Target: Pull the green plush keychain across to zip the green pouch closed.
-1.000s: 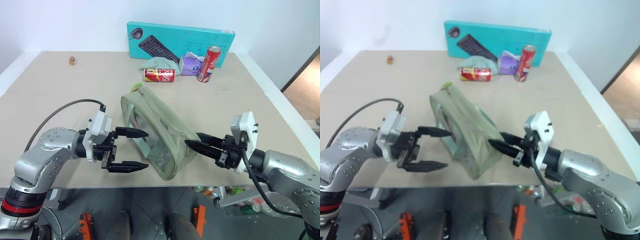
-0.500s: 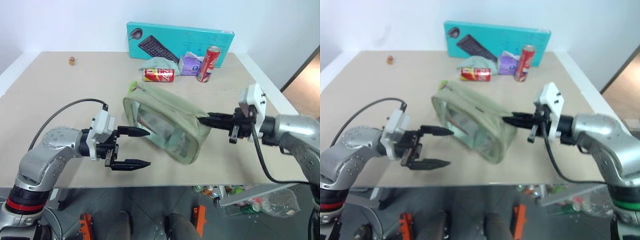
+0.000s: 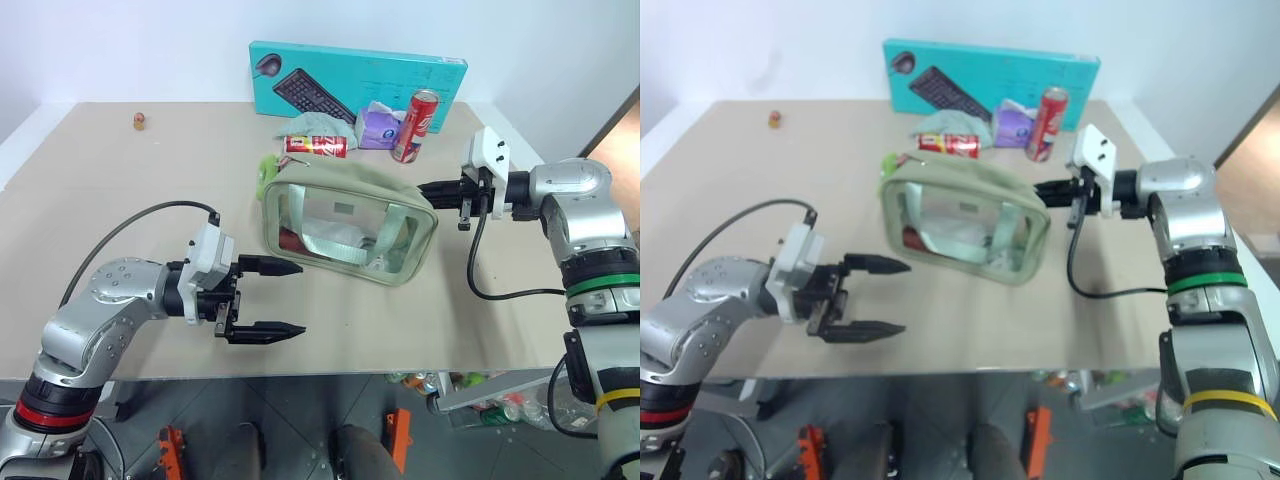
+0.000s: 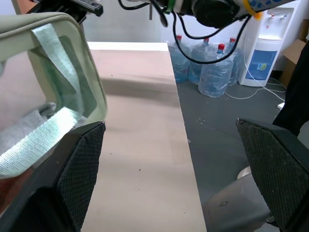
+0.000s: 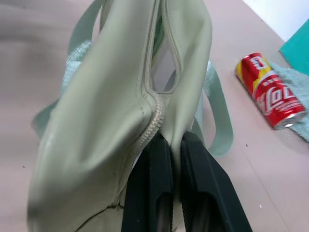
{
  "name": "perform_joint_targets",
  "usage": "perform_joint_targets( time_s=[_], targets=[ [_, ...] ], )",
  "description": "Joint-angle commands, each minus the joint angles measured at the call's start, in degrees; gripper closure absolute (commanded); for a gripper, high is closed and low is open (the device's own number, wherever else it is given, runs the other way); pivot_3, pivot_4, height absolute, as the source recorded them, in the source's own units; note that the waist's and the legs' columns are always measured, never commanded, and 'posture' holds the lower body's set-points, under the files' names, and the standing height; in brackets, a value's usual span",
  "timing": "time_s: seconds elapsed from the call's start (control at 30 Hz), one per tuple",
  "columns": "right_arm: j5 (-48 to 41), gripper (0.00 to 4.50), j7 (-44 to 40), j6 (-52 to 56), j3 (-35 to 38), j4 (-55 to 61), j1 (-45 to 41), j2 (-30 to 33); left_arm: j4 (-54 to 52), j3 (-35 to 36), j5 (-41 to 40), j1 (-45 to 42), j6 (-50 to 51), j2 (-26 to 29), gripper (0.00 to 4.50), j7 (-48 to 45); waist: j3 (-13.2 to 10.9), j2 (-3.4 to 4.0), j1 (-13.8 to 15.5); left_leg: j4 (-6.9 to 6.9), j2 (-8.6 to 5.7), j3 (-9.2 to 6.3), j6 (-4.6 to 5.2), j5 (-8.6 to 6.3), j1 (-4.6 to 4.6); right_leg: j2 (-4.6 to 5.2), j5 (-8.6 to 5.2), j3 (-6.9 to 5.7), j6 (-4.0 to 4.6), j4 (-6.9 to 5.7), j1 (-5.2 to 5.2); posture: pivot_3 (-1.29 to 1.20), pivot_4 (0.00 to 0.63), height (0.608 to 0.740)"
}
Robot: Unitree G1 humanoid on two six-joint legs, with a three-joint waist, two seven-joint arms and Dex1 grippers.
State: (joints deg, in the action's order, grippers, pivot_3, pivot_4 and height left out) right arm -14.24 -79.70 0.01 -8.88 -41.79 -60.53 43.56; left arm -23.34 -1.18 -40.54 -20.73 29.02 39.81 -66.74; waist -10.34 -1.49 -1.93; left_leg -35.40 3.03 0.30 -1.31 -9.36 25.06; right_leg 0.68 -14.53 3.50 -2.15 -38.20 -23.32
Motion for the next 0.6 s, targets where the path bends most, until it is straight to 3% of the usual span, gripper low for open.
perform_joint_targets(
  time_s=[0.03, 0.3, 0.6],
  targets=[
    [-2.1, 2.82, -0.6, 3.7, 4.3, 1.7, -1.5, 0.5, -2.3, 1.8, -0.9, 0.1, 0.0, 1.0, 0.0, 0.5, 0.0, 0.01, 0.0, -0.01, 0.0, 0.0, 0.0, 0.0, 0.0, 0.0, 0.0, -0.01, 0.01, -0.01, 0.0, 0.0, 0.15, 0.74],
    [-9.4, 0.09, 7.6, 18.7, 15.1, 17.9, 4.9, 3.0, -1.4, 1.3, -1.4, -1.4, 0.4, 0.8, 0.0, 0.7, 0.0, 0.03, 0.2, 0.01, 0.0, -0.03, -0.01, 0.0, 0.01, 0.01, 0.0, -0.03, 0.03, -0.04, -0.01, 0.0, 0.15, 0.74],
    [-18.8, 0.03, 20.0, 36.2, 24.6, 50.5, 26.0, 4.6, 0.5, 2.8, -7.8, -4.9, 5.8, -0.2, 0.0, 1.4, 0.0, 0.03, 0.7, -0.02, -0.01, -0.06, -0.01, 0.0, 0.01, 0.0, -0.11, -0.04, -0.18, -0.07, 0.0, 0.0, 0.15, 0.74]
  ],
)
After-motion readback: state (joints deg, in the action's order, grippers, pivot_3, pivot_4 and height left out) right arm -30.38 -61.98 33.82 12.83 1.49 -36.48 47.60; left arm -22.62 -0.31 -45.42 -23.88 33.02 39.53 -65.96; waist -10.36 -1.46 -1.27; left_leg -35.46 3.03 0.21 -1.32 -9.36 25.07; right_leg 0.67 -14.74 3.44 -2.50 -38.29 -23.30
